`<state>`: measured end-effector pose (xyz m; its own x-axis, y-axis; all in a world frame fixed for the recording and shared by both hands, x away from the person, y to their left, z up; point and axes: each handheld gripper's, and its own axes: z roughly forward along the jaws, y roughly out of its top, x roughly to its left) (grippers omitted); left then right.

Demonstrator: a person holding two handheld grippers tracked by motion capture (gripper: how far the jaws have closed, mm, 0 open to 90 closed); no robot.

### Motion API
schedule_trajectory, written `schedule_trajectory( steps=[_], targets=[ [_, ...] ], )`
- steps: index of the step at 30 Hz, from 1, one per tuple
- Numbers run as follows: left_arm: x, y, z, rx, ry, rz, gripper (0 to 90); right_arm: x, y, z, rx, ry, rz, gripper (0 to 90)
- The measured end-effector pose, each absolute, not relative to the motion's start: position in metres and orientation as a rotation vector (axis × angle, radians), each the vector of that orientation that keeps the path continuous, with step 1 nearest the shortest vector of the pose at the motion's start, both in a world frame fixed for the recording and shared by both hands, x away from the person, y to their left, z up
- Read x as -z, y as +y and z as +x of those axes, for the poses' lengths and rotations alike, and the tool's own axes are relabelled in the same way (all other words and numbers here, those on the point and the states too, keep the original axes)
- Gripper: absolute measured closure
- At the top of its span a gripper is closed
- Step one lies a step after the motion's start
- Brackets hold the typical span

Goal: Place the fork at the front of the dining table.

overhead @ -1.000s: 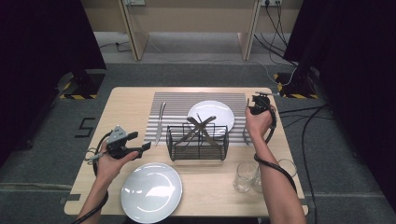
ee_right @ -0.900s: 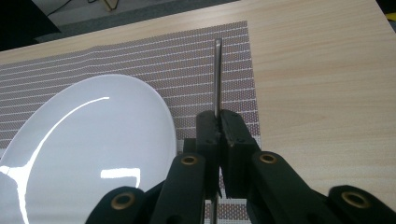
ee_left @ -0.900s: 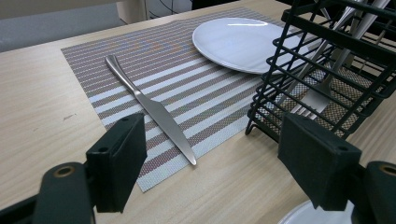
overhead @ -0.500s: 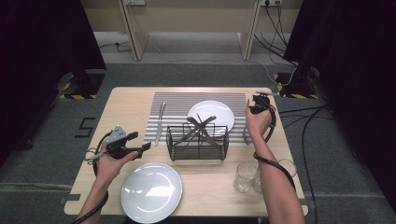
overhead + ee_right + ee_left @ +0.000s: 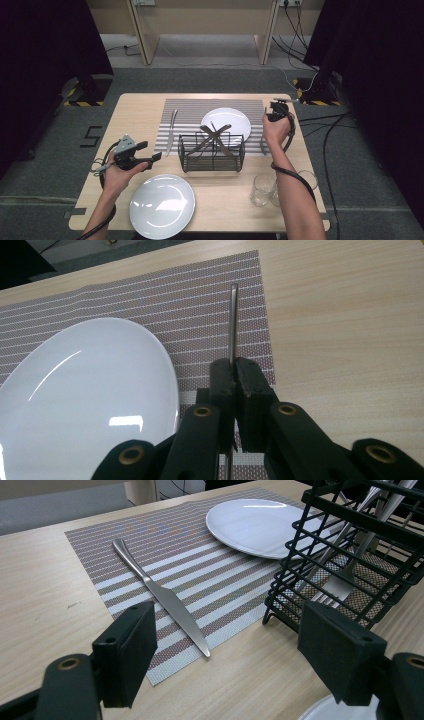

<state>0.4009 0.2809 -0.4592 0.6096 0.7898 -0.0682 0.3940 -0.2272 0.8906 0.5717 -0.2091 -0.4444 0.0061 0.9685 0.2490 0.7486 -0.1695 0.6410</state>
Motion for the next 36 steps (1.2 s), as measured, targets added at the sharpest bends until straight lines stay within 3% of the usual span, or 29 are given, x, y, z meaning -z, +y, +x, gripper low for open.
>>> schedule_trajectory(
  steps=[36],
  targets=[
    [0.46,0.281,0.401,-0.499,0.955,1.84,23.4,0.455,-0.21,0.585,-0.885,1.795,2.026,86.3]
  ],
)
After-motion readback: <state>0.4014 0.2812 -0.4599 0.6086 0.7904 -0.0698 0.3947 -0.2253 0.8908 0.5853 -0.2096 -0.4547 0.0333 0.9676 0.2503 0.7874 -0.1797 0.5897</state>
